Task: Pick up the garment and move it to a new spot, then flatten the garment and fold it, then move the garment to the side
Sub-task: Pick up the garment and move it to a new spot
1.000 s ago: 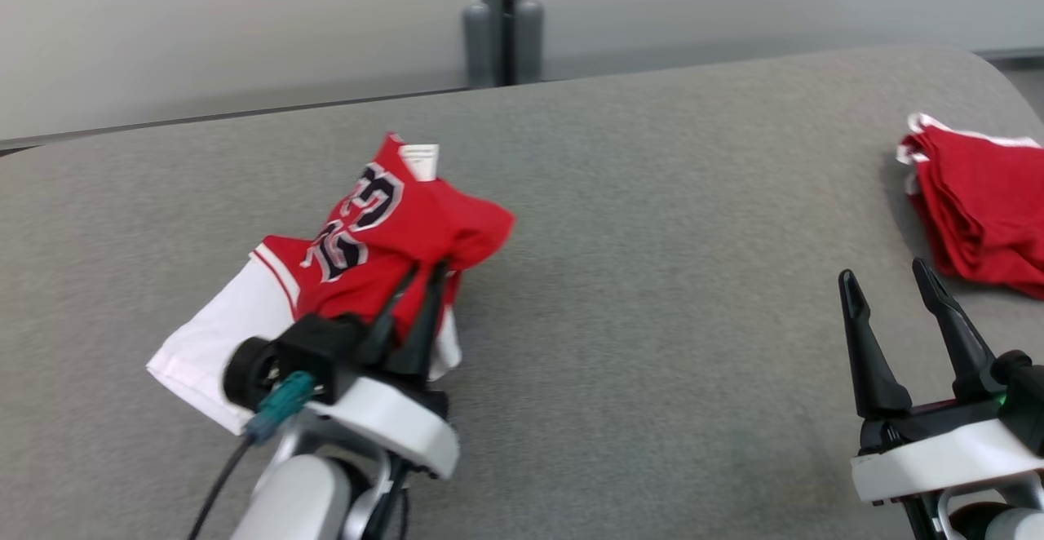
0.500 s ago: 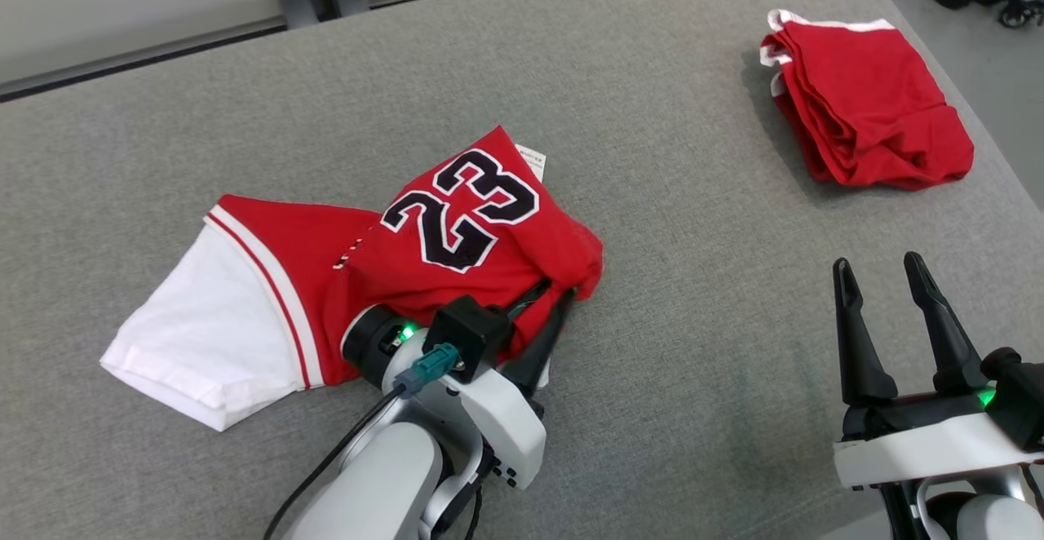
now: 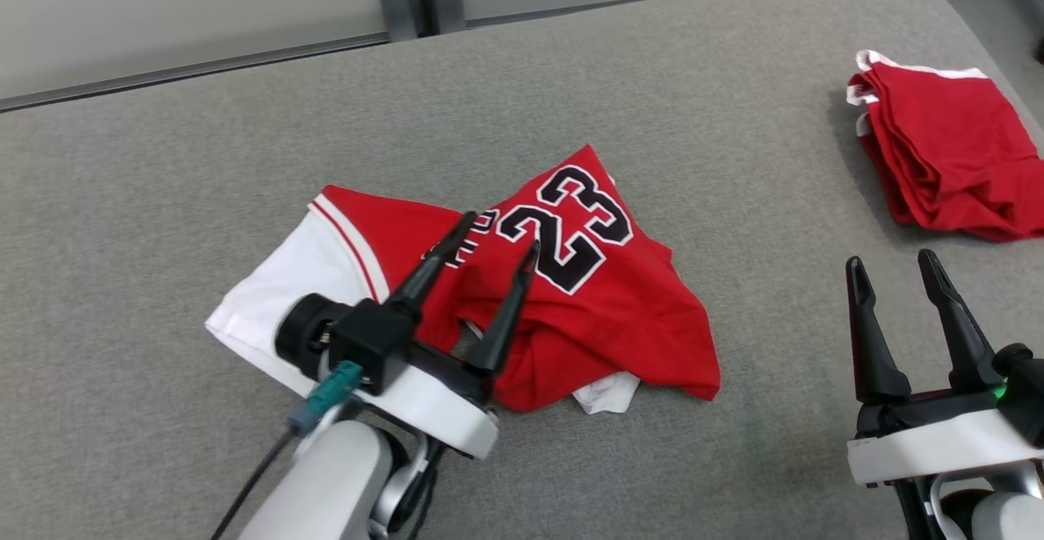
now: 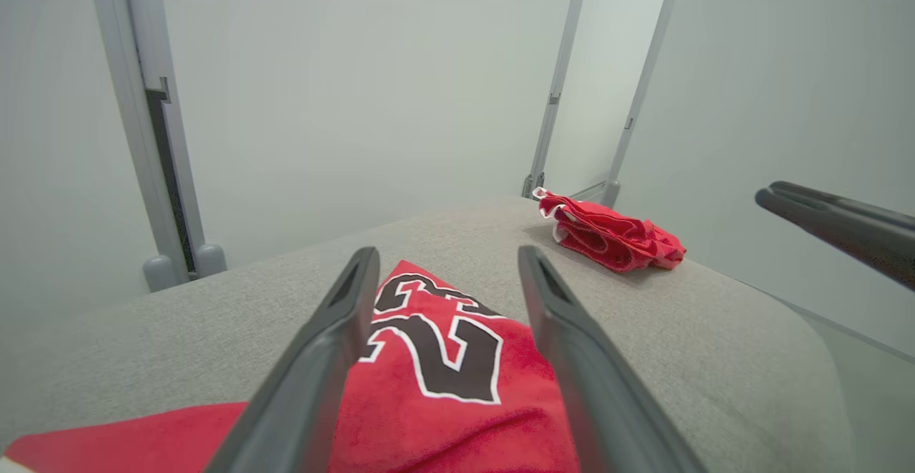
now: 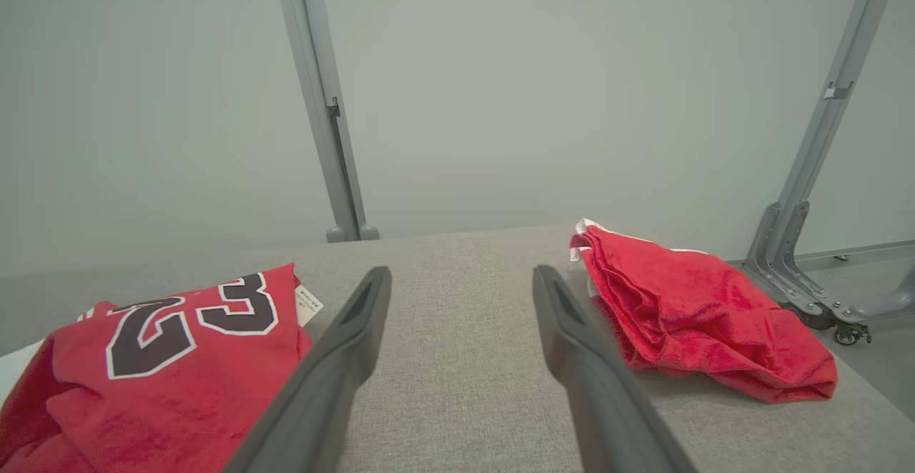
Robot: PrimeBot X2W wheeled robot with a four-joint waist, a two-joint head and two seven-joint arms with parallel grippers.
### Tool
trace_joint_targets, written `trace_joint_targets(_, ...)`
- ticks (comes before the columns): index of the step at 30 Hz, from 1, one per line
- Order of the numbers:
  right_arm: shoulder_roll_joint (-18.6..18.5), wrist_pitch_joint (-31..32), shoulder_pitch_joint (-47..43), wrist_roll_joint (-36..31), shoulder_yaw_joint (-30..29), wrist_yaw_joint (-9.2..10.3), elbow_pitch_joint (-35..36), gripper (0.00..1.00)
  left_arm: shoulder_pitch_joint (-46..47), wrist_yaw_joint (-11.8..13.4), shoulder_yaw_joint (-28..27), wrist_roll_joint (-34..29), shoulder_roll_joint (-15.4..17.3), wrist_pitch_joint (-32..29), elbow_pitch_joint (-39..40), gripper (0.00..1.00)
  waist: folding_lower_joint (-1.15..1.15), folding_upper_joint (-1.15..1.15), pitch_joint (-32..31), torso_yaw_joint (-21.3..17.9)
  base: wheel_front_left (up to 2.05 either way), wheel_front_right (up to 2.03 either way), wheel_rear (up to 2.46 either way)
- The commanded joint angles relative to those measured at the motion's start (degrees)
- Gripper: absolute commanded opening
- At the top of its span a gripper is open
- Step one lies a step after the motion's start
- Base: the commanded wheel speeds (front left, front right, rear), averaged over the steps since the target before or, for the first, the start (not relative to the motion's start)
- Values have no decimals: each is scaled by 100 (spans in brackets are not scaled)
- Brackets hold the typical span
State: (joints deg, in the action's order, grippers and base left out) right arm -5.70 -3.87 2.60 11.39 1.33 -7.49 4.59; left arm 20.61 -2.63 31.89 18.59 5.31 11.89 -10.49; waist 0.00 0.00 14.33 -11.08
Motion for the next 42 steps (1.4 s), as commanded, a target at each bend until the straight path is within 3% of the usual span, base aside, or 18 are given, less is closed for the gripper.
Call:
trace_joint_targets(1, -47, 40, -23, -7, 0, 0, 43, 100, -84, 126, -173, 61, 96, 70, 71, 100, 0, 0, -203, 288, 0, 0, 0)
trace_joint_targets(9, -109, 262, -169, -68, -6, 0, 166, 100, -611, 617, -1169, 340, 566, 279, 146, 100, 0, 0, -531, 867, 0, 0, 0)
trace_joint_targets(16, -148, 412, -376, -117, -36, 0, 238, 100, -1205, 618, -1733, 602, 1043, 309, 110, 100, 0, 0, -814, 1129, 0, 0, 0)
trace_joint_targets(22, -192, 535, -614, -145, 7, 0, 254, 100, -1692, 547, -1817, 793, 1263, 140, 364, 100, 0, 0, -1135, 1209, 0, 0, 0)
trace_joint_targets(42, -243, 836, -1078, -187, 5, 0, 399, 100, -2319, 835, -1746, 812, 1372, -49, 771, 100, 0, 0, -1644, 1244, 0, 0, 0)
